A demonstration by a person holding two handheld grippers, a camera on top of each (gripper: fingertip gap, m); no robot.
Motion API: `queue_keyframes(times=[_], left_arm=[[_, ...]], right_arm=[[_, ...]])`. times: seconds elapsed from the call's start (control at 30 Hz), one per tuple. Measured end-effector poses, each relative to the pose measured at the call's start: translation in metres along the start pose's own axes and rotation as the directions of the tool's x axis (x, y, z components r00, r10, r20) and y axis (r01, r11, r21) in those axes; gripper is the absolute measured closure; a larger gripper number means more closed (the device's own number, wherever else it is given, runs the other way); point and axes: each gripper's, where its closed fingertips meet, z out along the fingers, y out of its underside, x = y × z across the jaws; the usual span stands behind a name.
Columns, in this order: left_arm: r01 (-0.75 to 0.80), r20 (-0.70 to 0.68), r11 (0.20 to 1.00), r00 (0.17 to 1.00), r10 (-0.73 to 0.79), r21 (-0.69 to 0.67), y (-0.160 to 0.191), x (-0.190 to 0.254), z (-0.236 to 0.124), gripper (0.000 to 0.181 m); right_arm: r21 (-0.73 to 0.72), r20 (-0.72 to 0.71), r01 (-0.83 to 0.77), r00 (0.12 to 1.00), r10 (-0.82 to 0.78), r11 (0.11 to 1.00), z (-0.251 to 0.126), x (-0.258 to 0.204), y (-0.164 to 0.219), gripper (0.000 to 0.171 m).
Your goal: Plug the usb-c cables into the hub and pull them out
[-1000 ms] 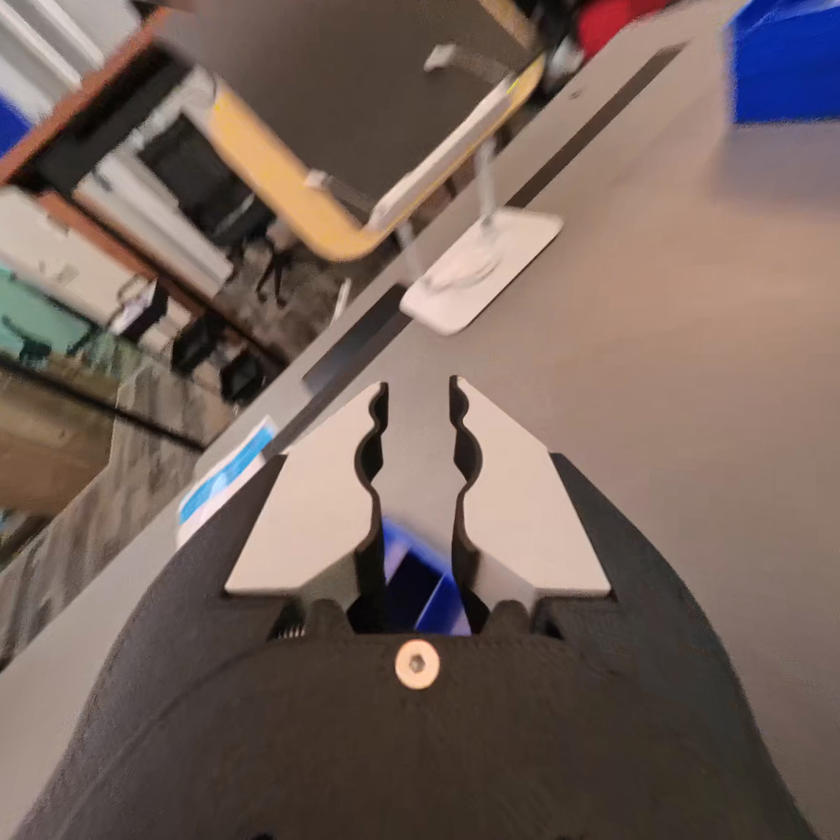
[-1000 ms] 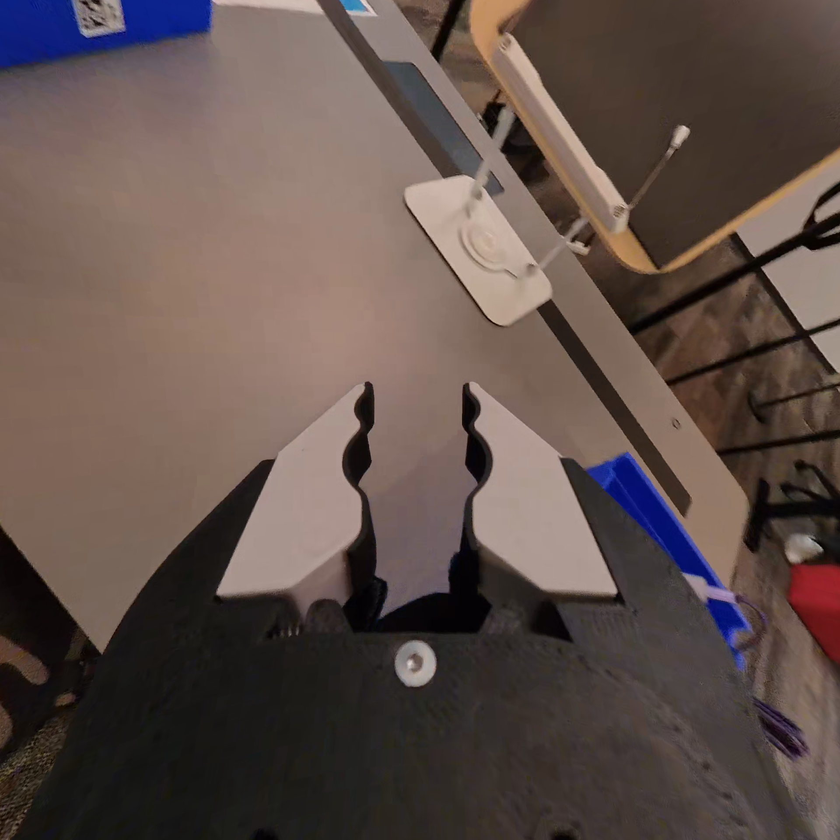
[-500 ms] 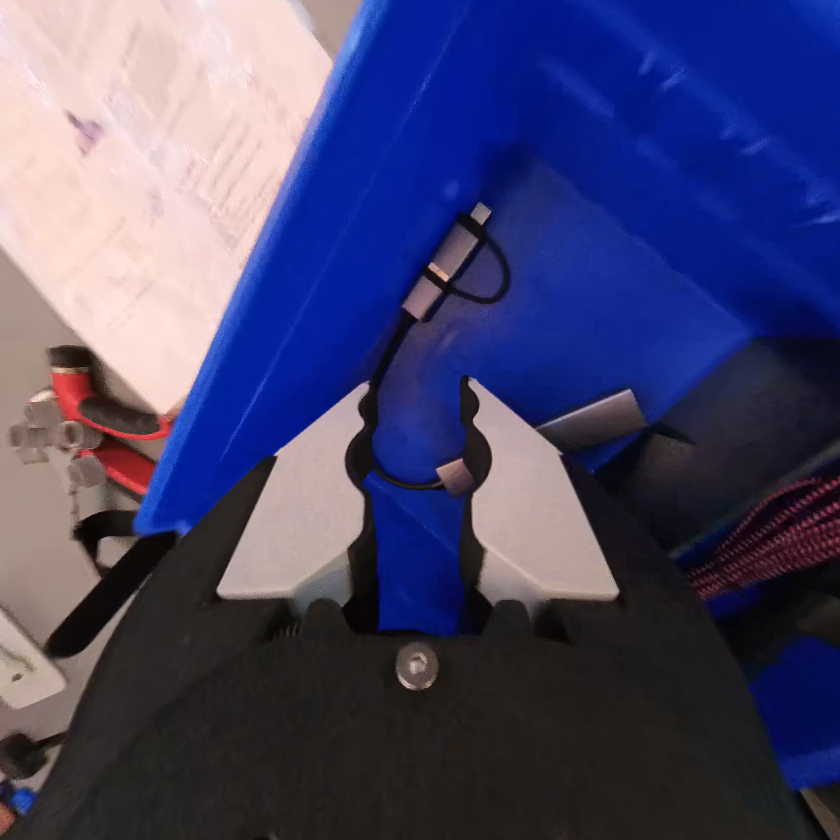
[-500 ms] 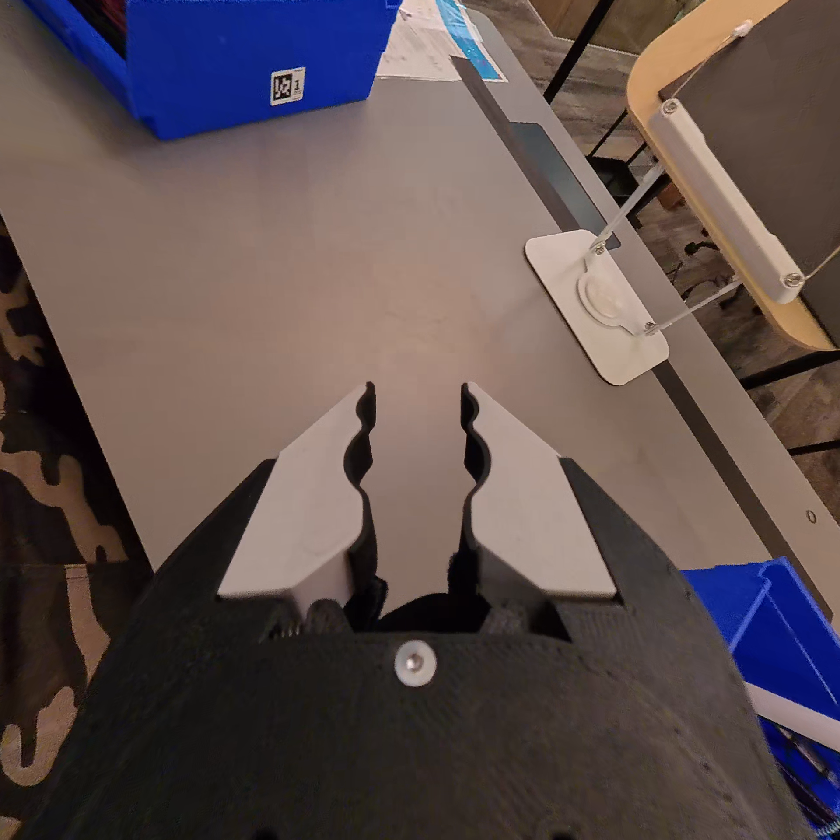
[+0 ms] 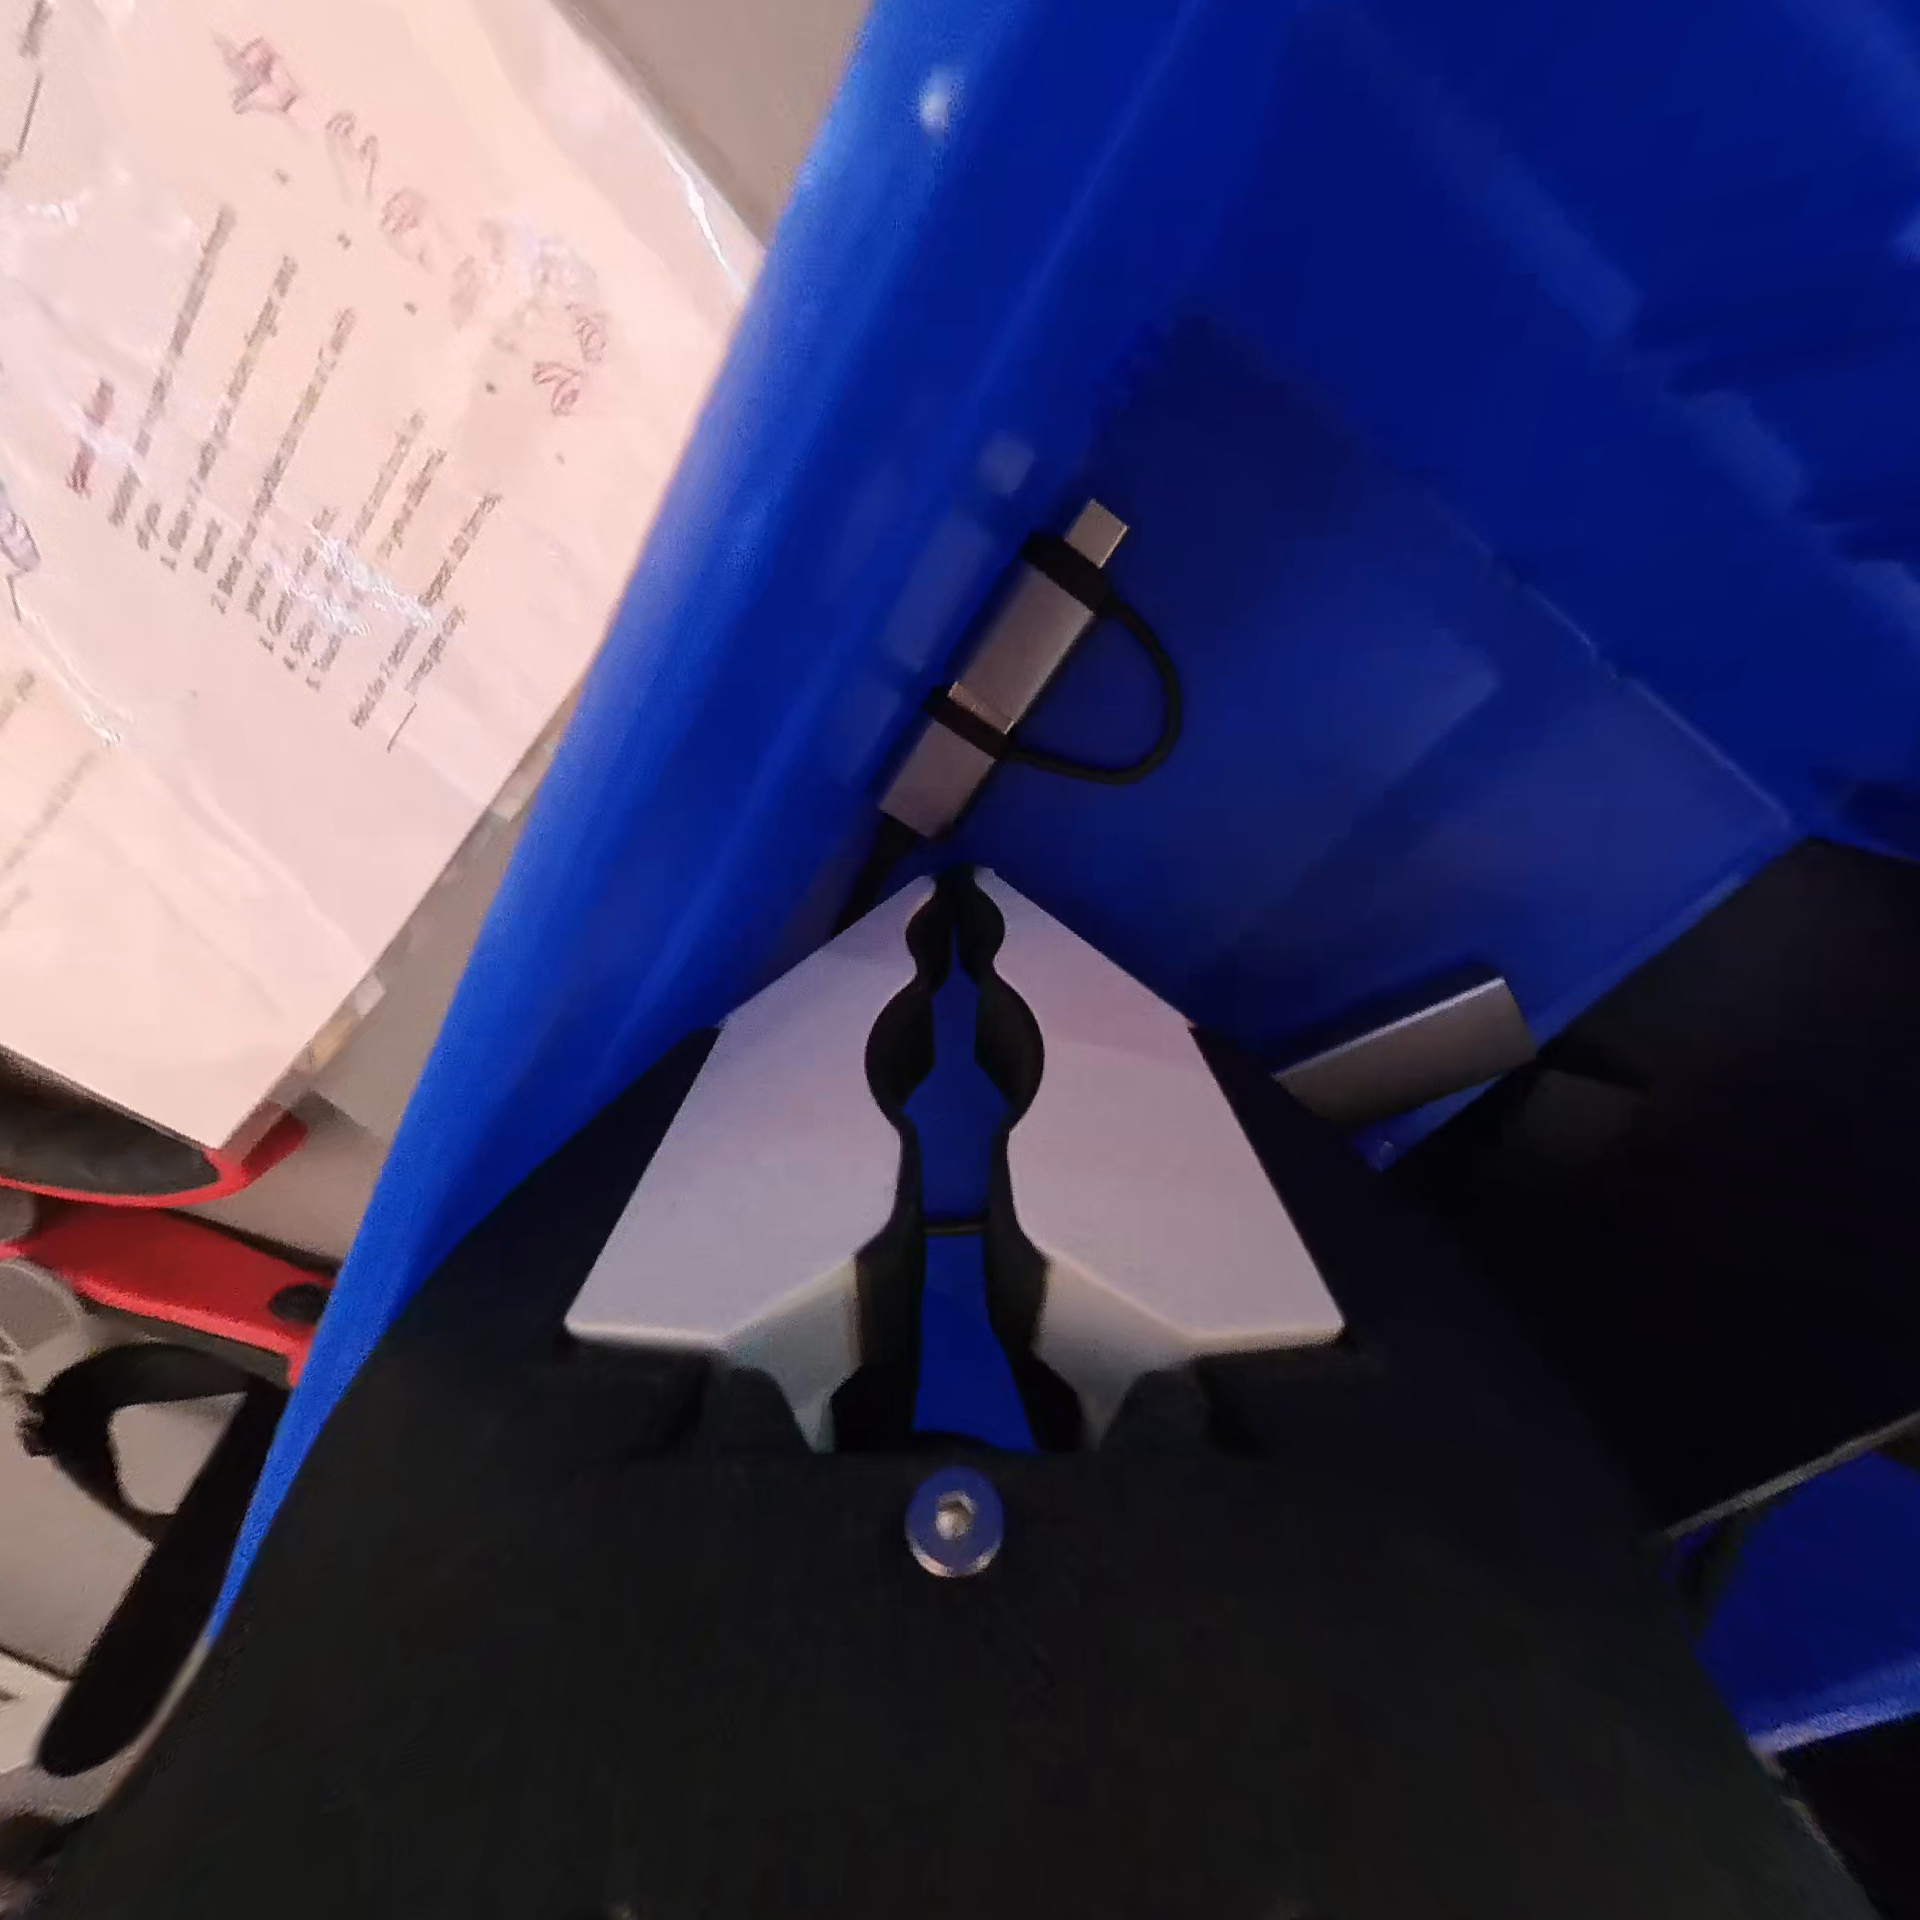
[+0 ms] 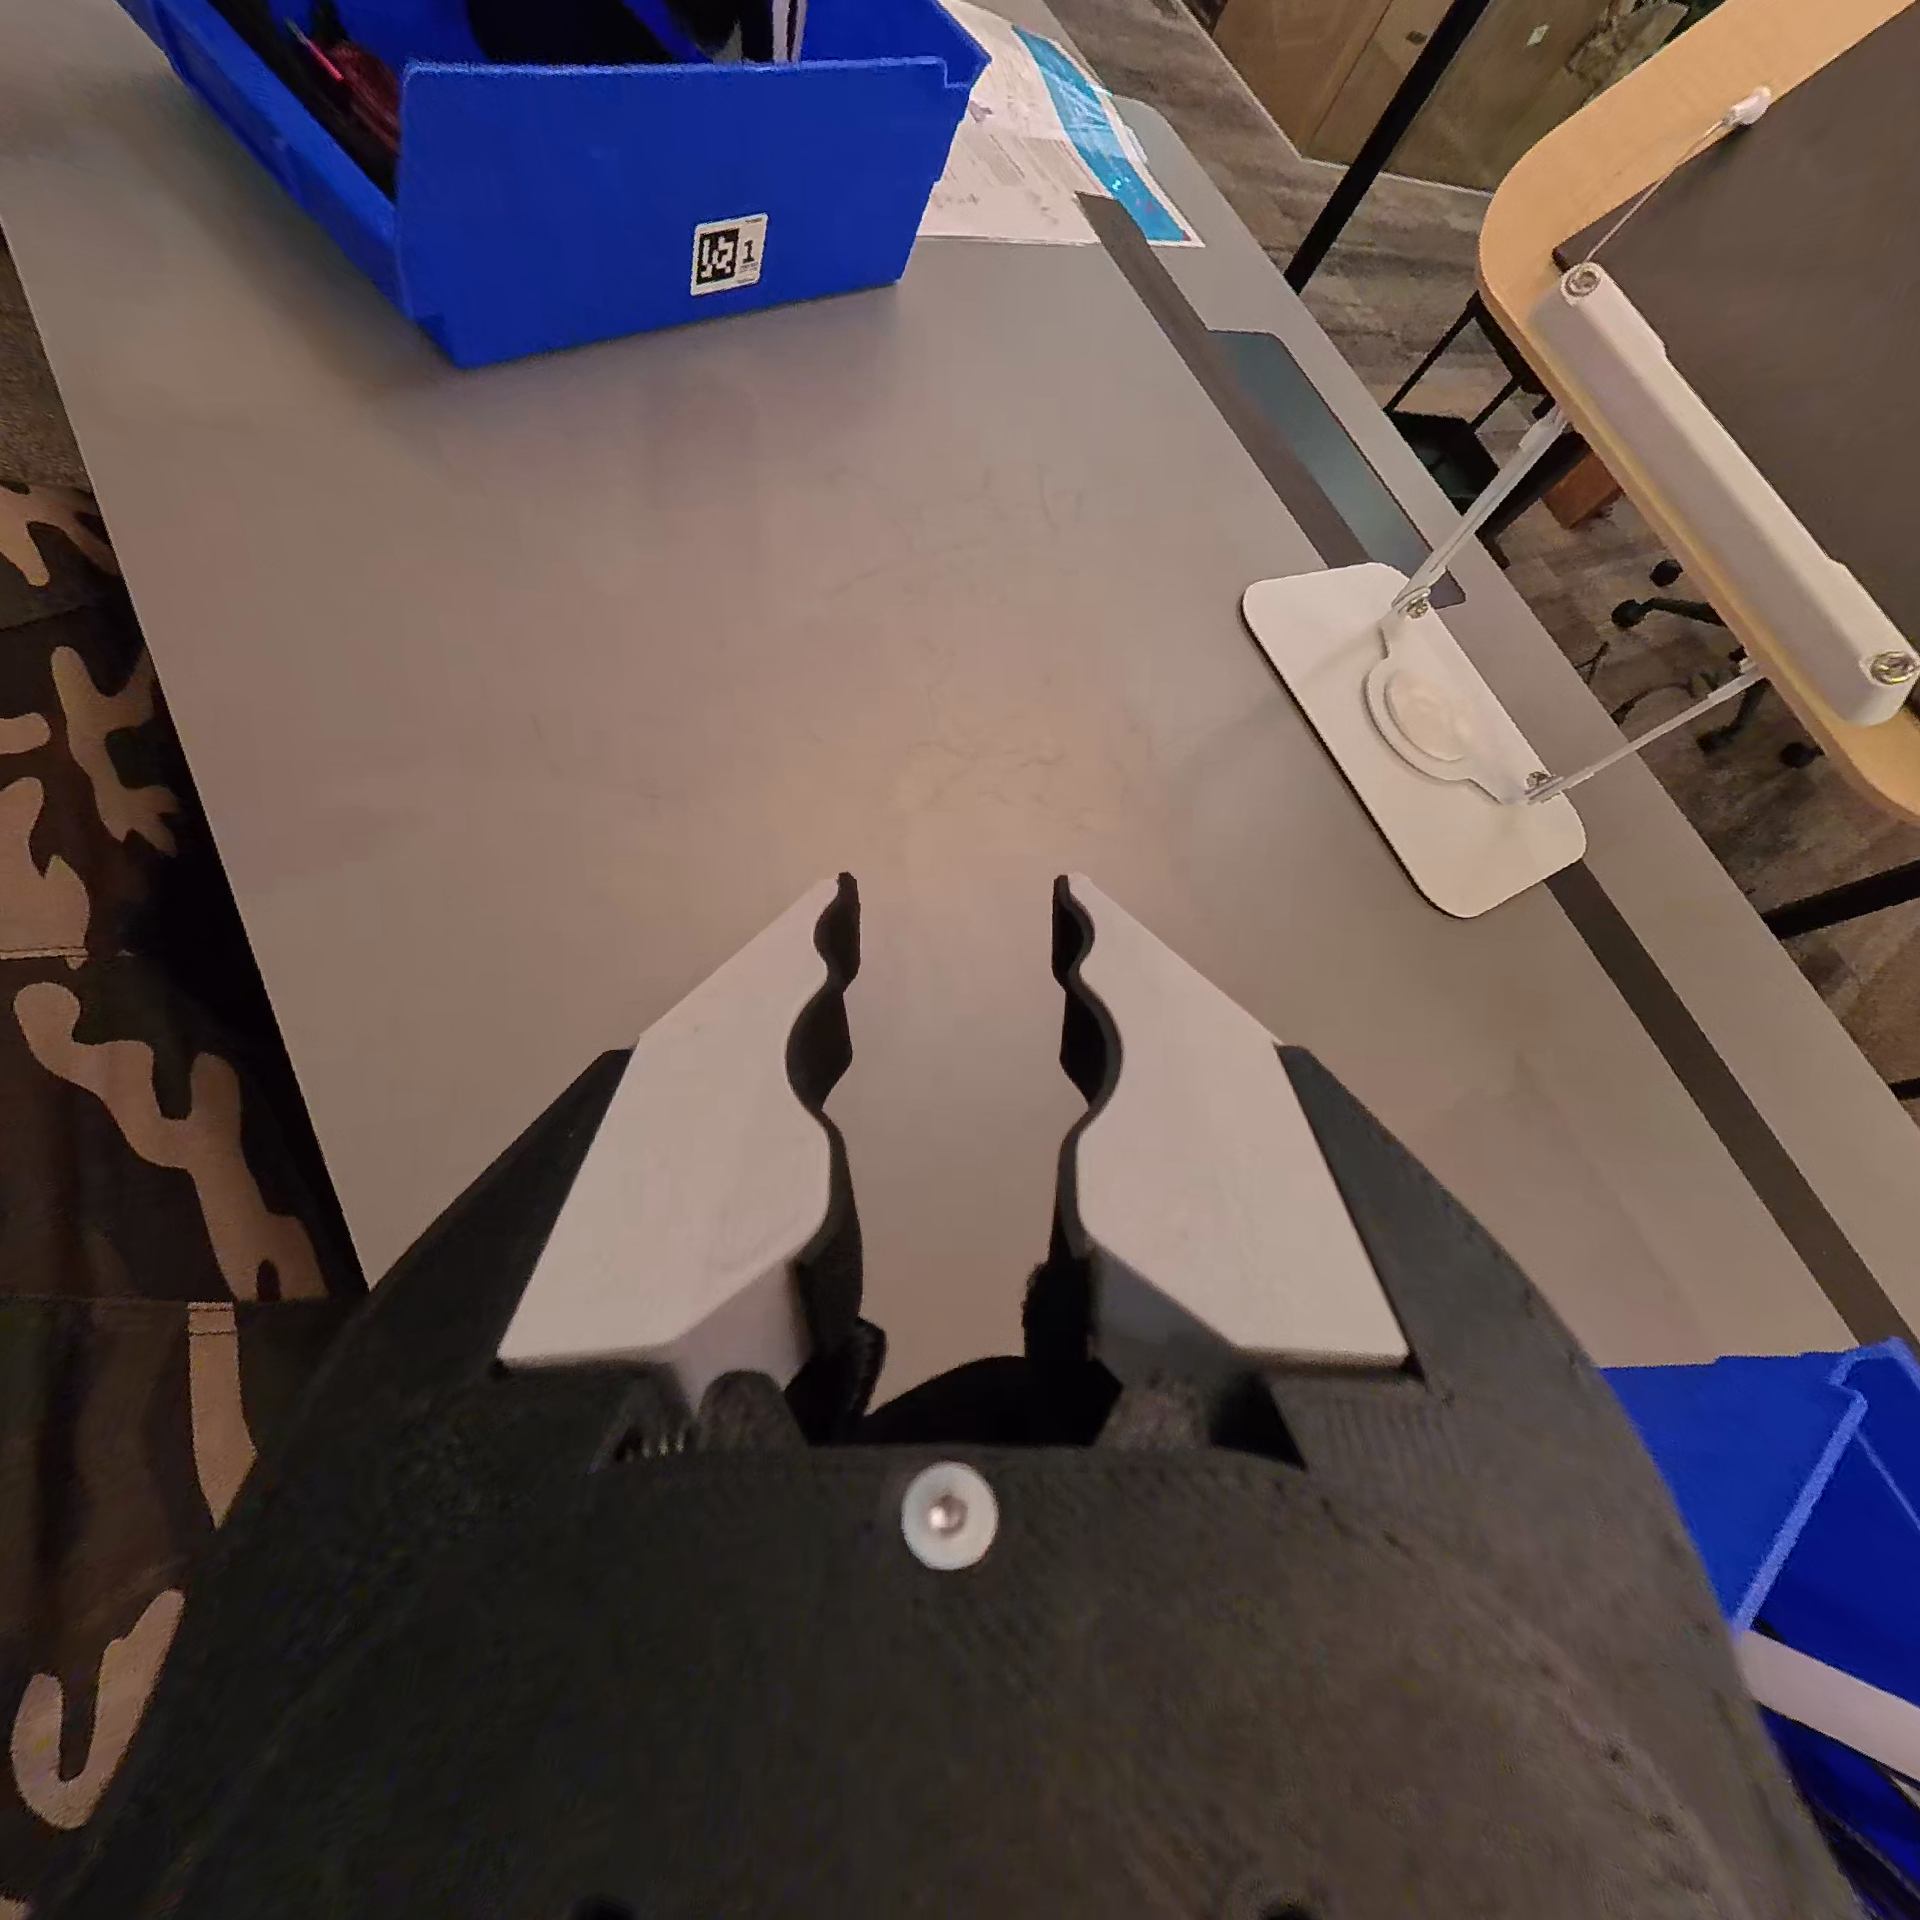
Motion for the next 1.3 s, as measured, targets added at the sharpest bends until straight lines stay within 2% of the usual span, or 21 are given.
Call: queue_keyframes(times=[0.17, 0.23, 0.3, 0.37, 0.43, 0.53, 0.73, 0.77, 0.83, 0.97, 1.17, 1.3], left_arm=[[-0.136, 0.036, 0.991, 0.99, 0.135, 0.018, -0.003, 0.007, -0.001, 0.181], [-0.156, 0.111, 0.988, 0.981, 0.157, -0.019, 0.004, 0.002, -0.004, 0.181], [-0.108, 0.193, 0.994, 0.976, 0.104, 0.008, 0.002, -0.01, -0.014, 0.178], [-0.009, 0.216, 1.0, 0.976, 0.011, -0.01, 0.01, -0.021, -0.014, 0.172], [0.101, 0.142, 0.993, 0.986, -0.091, -0.068, 0.02, -0.019, -0.004, 0.167], [0.14, 0.073, 0.988, 0.988, -0.135, -0.066, 0.016, -0.018, -0.002, 0.162], [0.061, 0.042, 0.996, 0.997, -0.058, -0.069, 0.01, -0.027, 0.0, 0.164], [0.046, 0.087, 0.996, 0.995, -0.04, -0.073, 0.01, -0.034, 0.0, 0.178], [-0.005, 0.086, 0.998, 0.996, 0.011, -0.07, 0.009, -0.034, 0.0, 0.181], [-0.024, 0.045, 0.999, 0.999, 0.025, -0.03, 0.006, -0.022, -0.001, 0.181], [-0.09, 0.122, 0.996, 0.988, 0.09, -0.005, 0.004, -0.017, -0.012, 0.181], [-0.05, 0.054, 0.994, 0.998, 0.045, 0.094, -0.009, -0.002, -0.028, 0.181]], right_arm=[[0.008, 0.0, 0.002, 1.0, -0.002, 1.0, -0.001, 0.0, 0.0, 0.137], [0.013, 0.004, 0.008, 1.0, -0.008, 1.0, -0.004, -0.001, 0.001, 0.137], [0.02, 0.01, 0.011, 1.0, -0.011, 1.0, -0.007, -0.002, 0.0, 0.137], [0.028, 0.02, 0.019, 1.0, -0.02, 0.999, -0.007, -0.004, -0.001, 0.137], [0.033, 0.028, 0.032, 0.999, -0.033, 0.999, -0.006, -0.006, -0.004, 0.137], [0.032, 0.021, 0.049, 0.999, -0.049, 0.998, -0.001, -0.007, -0.008, 0.137], [0.066, 0.036, 0.041, 0.998, -0.043, 0.997, 0.002, -0.013, -0.016, 0.137], [0.068, 0.037, 0.04, 0.998, -0.043, 0.997, 0.003, -0.013, -0.016, 0.137], [0.071, 0.039, 0.038, 0.998, -0.041, 0.997, 0.003, -0.014, -0.016, 0.137], [0.061, 0.031, 0.043, 0.999, -0.045, 0.997, 0.0, -0.013, -0.012, 0.137], [0.046, 0.013, 0.04, 0.999, -0.04, 0.998, -0.008, -0.005, -0.006, 0.137], [0.052, 0.018, 0.033, 0.999, -0.034, 0.998, -0.007, -0.005, -0.005, 0.137]])
